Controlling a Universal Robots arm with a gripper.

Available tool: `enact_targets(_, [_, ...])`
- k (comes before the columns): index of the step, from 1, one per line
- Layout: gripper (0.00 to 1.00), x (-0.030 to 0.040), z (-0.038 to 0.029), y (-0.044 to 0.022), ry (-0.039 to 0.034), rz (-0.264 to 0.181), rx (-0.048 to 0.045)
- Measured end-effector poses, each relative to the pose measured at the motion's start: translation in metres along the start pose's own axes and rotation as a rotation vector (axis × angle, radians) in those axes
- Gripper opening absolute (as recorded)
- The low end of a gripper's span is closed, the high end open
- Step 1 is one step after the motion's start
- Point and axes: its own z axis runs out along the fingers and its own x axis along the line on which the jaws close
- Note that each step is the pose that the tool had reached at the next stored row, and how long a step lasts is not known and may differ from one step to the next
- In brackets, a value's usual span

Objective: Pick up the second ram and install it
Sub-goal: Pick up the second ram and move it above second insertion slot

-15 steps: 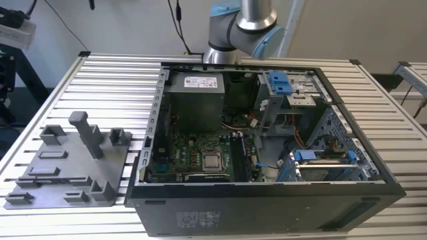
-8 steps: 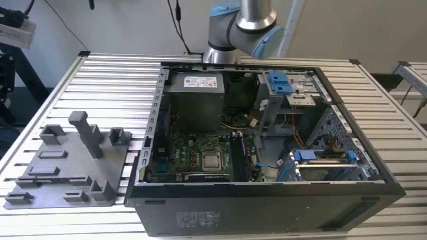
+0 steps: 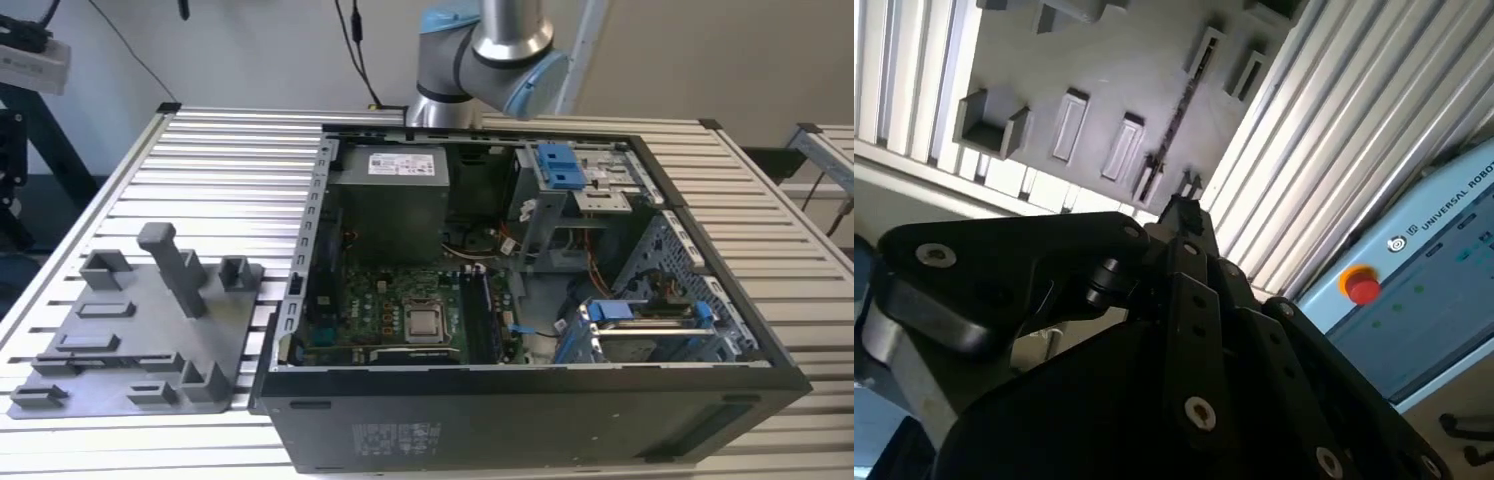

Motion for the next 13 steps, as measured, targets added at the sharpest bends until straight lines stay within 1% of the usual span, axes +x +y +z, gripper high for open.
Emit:
enact_targets(5, [0.11,-0.0003,0.0014,0.0009,0.0,-0.064,0.0015])
enact_targets(8, [0.11,-0.0005,0.0021,0.0015,0.0002,-0.092,0.0021])
enact_targets(10, [0.11,-0.0005,0.0024,0.0017,0.0002,-0.104,0.0025])
enact_targets(13, [0.11,-0.0006,0.0024,0.0017,0.0003,-0.105,0.0025])
